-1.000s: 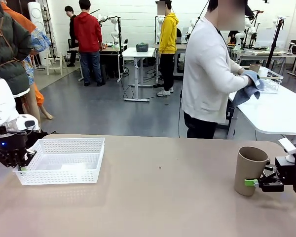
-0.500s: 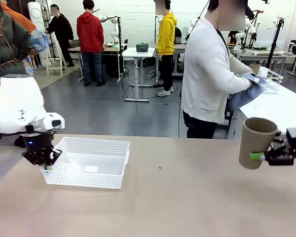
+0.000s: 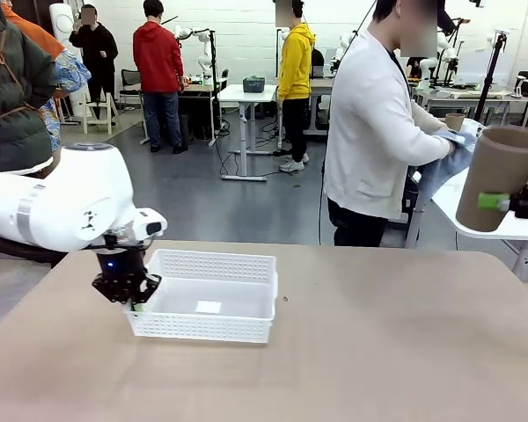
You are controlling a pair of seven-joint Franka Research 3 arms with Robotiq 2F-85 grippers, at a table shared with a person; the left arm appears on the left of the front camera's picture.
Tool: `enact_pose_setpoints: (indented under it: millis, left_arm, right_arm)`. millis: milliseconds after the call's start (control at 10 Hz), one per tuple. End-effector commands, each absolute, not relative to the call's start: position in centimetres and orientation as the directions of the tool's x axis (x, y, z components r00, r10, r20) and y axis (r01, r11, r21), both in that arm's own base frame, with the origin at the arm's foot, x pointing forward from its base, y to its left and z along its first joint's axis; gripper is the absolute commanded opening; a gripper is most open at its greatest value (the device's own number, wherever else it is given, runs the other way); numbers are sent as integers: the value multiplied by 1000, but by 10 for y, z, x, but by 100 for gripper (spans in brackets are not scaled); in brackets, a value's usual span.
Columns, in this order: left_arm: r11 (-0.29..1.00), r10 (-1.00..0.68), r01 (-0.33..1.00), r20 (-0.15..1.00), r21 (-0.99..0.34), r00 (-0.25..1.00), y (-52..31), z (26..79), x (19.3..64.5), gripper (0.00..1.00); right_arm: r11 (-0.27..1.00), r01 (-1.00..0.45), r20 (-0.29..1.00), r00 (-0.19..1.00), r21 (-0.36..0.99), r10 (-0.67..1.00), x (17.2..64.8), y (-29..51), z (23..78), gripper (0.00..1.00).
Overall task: Clean and organize the cups into the basket.
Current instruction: Pick up the Organizing basket and move it to the center of the table, then pick up the Reusable plastic cup from the right side of the table and place it inside the Organizing basket.
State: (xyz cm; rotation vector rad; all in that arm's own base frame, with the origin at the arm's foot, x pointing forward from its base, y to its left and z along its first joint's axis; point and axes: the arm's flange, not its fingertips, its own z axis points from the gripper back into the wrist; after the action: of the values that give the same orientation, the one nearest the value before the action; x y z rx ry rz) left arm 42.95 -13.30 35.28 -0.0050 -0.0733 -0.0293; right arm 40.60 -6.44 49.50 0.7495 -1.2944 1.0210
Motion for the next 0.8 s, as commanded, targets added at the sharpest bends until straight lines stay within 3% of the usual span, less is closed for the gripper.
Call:
enact_pose_setpoints:
  millis: [0, 500, 700]
  left_arm:
    - [998, 24, -19, 94, -54, 995, -168, 352, 428, 0]
    - [987, 153, -145, 108, -72, 982, -239, 356, 448, 0]
    - [990, 121, -114, 75, -86, 990, -226, 362, 452, 0]
  right_arm:
    - [483, -873, 988, 2, -73, 152, 409, -70, 510, 76]
    - [536, -844, 991, 50, -24, 124, 420, -79, 523, 76]
    - [508, -859, 987, 25, -58, 156, 412, -83, 520, 76]
